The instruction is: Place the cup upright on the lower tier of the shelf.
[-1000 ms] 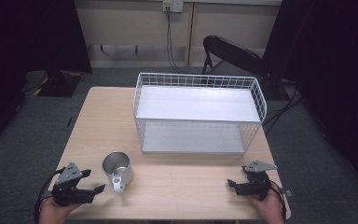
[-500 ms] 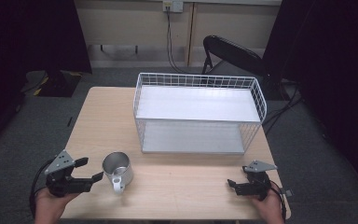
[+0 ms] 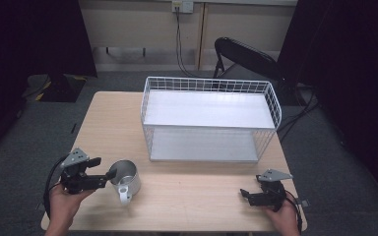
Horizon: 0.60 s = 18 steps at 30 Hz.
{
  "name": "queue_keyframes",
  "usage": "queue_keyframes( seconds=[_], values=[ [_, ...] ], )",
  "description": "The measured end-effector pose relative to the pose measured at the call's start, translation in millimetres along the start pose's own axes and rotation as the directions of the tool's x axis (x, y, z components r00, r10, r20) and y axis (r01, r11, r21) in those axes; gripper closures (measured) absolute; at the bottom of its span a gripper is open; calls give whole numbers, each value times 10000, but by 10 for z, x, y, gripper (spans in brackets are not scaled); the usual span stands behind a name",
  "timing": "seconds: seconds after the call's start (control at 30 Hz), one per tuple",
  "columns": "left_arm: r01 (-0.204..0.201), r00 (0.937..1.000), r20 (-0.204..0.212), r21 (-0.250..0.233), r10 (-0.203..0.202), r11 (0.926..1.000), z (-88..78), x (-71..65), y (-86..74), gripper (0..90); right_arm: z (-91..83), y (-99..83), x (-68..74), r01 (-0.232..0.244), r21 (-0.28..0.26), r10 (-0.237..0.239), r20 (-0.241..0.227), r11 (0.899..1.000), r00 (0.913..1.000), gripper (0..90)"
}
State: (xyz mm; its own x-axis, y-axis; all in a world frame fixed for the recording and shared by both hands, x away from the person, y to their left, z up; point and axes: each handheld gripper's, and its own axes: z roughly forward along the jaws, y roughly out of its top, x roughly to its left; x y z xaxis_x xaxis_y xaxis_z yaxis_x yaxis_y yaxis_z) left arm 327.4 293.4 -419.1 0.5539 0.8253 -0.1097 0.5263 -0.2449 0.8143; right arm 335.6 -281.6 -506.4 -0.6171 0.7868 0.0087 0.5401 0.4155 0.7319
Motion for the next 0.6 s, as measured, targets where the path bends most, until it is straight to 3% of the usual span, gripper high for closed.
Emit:
queue_keyframes(
  seconds=[0.33,0.6],
  values=[
    [322,9993,-180,-349,-328,9989,88,-7,-74,383,0,-1,0,-4,-5,4,-1,10000,10000,132],
    [223,9994,-271,-385,-234,9990,162,-48,-110,525,0,0,0,-5,-4,5,0,10000,10000,132]
  ],
)
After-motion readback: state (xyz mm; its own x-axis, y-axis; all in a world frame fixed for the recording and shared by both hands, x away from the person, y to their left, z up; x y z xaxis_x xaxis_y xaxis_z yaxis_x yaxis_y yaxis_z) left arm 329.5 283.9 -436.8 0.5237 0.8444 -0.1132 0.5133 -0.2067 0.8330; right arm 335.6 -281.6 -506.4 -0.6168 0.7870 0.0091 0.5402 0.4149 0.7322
